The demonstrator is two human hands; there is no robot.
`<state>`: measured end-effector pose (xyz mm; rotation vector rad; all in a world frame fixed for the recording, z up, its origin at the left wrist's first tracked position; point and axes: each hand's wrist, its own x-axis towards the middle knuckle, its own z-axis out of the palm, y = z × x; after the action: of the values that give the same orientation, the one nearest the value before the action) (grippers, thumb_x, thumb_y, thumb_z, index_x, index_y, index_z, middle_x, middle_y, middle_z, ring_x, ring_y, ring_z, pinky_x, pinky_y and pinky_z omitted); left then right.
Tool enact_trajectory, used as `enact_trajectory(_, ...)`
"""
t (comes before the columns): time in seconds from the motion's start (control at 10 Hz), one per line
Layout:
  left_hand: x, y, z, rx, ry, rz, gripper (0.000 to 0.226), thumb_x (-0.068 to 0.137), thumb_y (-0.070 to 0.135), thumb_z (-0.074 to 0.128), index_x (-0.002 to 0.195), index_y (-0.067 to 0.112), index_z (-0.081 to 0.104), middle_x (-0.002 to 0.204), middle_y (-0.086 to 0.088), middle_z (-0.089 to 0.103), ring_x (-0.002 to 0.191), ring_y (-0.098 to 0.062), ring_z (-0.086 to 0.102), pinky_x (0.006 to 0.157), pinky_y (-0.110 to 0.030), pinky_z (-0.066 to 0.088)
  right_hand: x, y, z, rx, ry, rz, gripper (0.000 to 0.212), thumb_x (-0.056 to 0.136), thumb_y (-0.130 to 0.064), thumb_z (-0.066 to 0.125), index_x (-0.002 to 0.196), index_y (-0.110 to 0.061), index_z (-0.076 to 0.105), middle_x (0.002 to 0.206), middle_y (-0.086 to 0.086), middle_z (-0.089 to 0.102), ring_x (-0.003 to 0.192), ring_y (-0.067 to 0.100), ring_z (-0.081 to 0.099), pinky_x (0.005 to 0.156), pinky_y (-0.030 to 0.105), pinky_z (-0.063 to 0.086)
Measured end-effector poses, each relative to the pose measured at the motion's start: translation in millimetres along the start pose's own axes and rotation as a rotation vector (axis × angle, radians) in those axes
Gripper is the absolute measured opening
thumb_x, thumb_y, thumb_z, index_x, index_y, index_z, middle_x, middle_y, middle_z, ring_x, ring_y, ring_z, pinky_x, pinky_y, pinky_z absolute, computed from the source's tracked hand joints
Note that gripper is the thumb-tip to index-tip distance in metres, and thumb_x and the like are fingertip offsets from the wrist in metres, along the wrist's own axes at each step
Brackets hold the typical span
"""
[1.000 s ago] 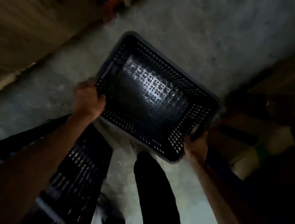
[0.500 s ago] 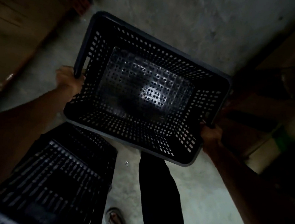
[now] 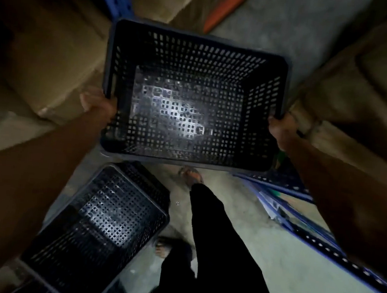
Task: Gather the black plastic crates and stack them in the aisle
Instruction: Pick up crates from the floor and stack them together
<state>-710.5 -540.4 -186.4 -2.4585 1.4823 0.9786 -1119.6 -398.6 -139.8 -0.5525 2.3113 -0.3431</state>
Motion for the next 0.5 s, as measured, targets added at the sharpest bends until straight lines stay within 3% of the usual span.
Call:
enact_trajectory(0.1, -75, -28, -68, 0.019, 0.129, 0.096, 0.05, 0.087, 0.039, 0.06, 0.122, 0.002, 0.063, 0.124, -0.022, 0.064, 0.117, -0.039, 0.061, 0.099, -0.046, 0.051, -64, -10, -39, 0.032, 0.015, -0.095, 0.043, 0.097, -0.025, 0.048, 0.134, -0.003, 0.053, 0.134, 0.02, 0.057, 0.125, 0.038, 0.054, 0.107, 0.045, 0.043)
enact_trajectory(0.3, -193, -114, -141, 0.058, 0.349, 0.168, 0.048, 0.089, 0.036, 0.062, 0.114, -0.005, 0.07, 0.114, -0.027, 0.069, 0.109, -0.042, 0.065, 0.091, -0.046, 0.054, -159, 1, -58, 0.036, -0.02, -0.334, 0.043, 0.097, -0.021, 0.049, 0.136, -0.002, 0.052, 0.137, 0.022, 0.055, 0.126, 0.04, 0.052, 0.108, 0.05, 0.042)
enact_trajectory(0.5, -285, -262, -126, 0.022, 0.329, -0.009, 0.047, 0.092, 0.038, 0.058, 0.114, -0.002, 0.07, 0.111, -0.025, 0.07, 0.105, -0.039, 0.067, 0.089, -0.039, 0.055, -222, 12, -9, -0.083, -0.105, -0.431, 0.055, 0.099, -0.041, 0.047, 0.137, -0.002, 0.051, 0.137, 0.025, 0.054, 0.127, 0.041, 0.052, 0.107, 0.051, 0.042)
